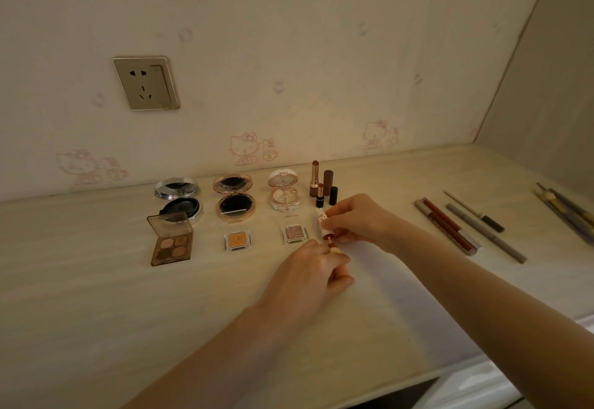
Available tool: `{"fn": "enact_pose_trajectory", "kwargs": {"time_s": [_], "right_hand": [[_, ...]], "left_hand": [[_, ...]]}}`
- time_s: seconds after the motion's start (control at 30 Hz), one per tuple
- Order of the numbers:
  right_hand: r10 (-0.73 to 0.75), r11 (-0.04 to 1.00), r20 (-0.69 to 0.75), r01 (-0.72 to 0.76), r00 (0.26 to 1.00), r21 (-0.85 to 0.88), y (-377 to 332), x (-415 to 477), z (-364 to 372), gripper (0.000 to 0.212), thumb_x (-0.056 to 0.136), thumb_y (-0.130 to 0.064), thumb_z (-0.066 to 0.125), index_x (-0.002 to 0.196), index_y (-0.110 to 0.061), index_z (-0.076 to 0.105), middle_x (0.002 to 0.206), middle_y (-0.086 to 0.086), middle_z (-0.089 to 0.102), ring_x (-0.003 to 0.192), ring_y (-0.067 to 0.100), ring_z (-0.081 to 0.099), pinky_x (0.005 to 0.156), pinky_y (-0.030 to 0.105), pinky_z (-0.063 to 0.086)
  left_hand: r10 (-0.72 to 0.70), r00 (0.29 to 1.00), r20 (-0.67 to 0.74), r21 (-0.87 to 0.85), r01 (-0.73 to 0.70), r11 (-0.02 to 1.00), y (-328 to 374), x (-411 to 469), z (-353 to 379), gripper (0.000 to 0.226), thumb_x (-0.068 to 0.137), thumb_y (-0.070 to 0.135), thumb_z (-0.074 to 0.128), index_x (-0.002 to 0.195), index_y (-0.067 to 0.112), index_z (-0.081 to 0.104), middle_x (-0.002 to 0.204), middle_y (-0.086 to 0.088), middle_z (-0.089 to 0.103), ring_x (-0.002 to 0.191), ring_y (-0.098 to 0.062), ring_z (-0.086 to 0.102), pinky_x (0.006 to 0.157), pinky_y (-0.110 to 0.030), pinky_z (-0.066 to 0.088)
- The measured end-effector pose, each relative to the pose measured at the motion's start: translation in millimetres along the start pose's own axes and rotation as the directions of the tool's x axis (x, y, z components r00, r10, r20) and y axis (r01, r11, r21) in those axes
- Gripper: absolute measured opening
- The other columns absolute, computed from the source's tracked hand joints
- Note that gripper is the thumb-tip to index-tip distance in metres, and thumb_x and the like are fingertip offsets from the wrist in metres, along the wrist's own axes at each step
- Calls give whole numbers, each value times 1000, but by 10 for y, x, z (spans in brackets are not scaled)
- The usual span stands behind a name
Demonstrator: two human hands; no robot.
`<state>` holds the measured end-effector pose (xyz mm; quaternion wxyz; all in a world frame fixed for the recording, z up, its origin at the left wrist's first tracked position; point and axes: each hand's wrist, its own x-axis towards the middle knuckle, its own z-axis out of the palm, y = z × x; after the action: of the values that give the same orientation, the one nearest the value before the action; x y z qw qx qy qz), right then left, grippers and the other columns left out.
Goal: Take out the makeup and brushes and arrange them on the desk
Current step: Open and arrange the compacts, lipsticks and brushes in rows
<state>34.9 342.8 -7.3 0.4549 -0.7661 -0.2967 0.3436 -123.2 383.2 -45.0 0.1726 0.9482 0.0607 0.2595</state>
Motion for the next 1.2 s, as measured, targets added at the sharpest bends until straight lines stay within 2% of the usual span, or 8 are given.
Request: {"fn": "enact_pose_trajectory", "kwargs": {"time_s": [0.1, 0.23, 0.4, 0.57, 0.83, 0.93, 1.0, 1.2], "right_hand": [[6, 999, -11, -7, 1000, -43, -12, 30, 12, 12, 79, -5, 72, 91, -4, 71, 75, 11, 66, 65, 19, 61, 64, 25, 56], [8, 995, -5, -9, 1000, -103, -23, 54, 29, 9, 80, -7, 71, 89, -6, 71, 74, 8, 65, 65, 18, 60, 63, 24, 55], [10, 987, -26, -14, 1000, -163, -24, 93, 43, 12, 79, -10, 74, 89, -4, 72, 78, 11, 68, 68, 19, 62, 69, 27, 57], [-22, 967, -46, 9, 999, -254, -2, 125, 68, 14, 79, -14, 74, 87, -3, 73, 79, 12, 70, 63, 16, 60, 73, 30, 57], [-50, 960, -69, 29, 996, -280, -22, 84, 17, 42, 82, -20, 72, 110, 10, 61, 79, 10, 57, 69, 18, 55, 71, 31, 53], [-87, 935, -84, 52, 993, -352, -18, 37, -43, 39, 85, -24, 69, 115, 1, 63, 94, 7, 64, 83, 19, 62, 88, 39, 54], [-100, 928, -73, 67, 992, -365, -14, -24, -95, 38, 86, -26, 68, 118, -8, 61, 107, 7, 65, 92, 22, 64, 89, 37, 54], [-178, 846, -108, 96, 978, -524, 92, -270, -293, 32, 91, -26, 59, 122, -17, 60, 118, 2, 63, 104, 16, 59, 88, 26, 48]], "left_hand": [[-14, 1000, -4, 9, 14, 1000, 5, 22, 11, 31, 86, 32, 67, 113, 18, 70, 91, 0, 66, 86, -10, 47, 76, -18, 32], [-39, 999, 7, 11, 38, 999, 11, 17, 27, 34, 87, 34, 66, 117, 19, 68, 97, 0, 65, 95, -16, 51, 81, -20, 35], [-43, 999, -5, 17, 43, 999, 32, -5, 20, 25, 89, 31, 62, 109, 17, 69, 93, 1, 63, 93, -12, 48, 80, -27, 43], [-44, 999, 1, 34, 44, 998, 43, -7, 8, 28, 90, 28, 59, 115, 19, 67, 97, 1, 64, 96, -14, 50, 80, -26, 44], [-25, 1000, -7, 66, 25, 998, 29, -29, -10, 29, 91, 36, 59, 116, 24, 65, 98, 6, 65, 91, -11, 51, 74, -23, 45], [-15, 1000, -18, 90, 16, 996, 22, -38, -20, 31, 89, 39, 60, 117, 25, 65, 96, 7, 66, 89, -9, 51, 72, -20, 40], [-15, 1000, -21, 107, 17, 994, 17, -51, -34, 36, 89, 42, 61, 121, 27, 63, 98, 10, 66, 90, -7, 50, 72, -18, 37], [-49, 999, -17, 49, 50, 998, 15, -11, -123, 39, 90, 45, 58, 125, 29, 60, 104, 15, 64, 97, -1, 48, 79, -19, 41]]}}
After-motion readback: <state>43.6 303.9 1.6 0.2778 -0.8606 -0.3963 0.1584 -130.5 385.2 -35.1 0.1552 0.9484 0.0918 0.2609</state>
